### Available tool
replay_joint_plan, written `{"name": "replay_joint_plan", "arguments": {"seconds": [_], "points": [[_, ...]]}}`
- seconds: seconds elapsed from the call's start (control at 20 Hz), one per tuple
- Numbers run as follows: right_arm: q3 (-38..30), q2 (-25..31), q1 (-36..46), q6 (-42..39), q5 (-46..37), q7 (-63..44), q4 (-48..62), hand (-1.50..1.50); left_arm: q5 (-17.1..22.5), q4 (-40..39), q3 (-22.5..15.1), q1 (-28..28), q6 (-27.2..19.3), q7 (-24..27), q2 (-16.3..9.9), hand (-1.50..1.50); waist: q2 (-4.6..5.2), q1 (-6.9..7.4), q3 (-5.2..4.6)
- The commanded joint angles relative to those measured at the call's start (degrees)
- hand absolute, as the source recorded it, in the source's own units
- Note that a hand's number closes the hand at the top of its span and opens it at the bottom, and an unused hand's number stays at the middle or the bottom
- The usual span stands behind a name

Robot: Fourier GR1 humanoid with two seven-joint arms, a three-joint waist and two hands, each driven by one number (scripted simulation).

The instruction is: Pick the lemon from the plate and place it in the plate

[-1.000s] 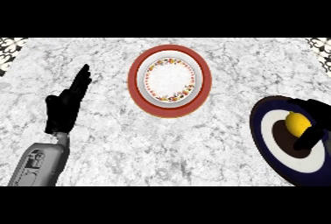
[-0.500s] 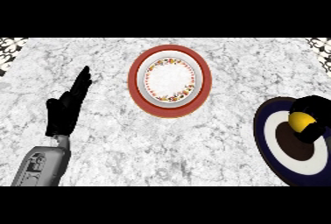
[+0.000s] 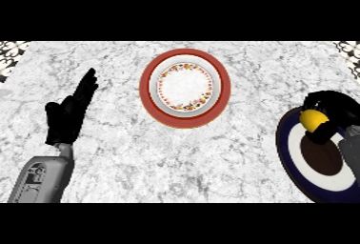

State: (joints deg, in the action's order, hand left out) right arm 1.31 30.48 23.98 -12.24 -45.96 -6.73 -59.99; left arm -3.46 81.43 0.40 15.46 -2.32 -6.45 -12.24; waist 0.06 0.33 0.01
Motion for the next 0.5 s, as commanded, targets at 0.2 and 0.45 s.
{"name": "replay_joint_plan", "arguments": {"seconds": [0.2, 0.45], "points": [[-4.30, -0.48, 4.06, 11.99, 2.21, 9.34, -8.85, 1.50, 0.05, 1.29, 0.41, -2.51, 0.27, 0.20, -0.20, 0.00, -0.37, -0.58, 0.00], [-5.06, -2.15, 8.12, 8.71, 6.81, 11.06, -15.43, 1.50, 0.19, 0.23, 1.53, 0.80, 1.28, -1.57, -1.57, 0.00, -0.26, -0.39, -0.03]]}}
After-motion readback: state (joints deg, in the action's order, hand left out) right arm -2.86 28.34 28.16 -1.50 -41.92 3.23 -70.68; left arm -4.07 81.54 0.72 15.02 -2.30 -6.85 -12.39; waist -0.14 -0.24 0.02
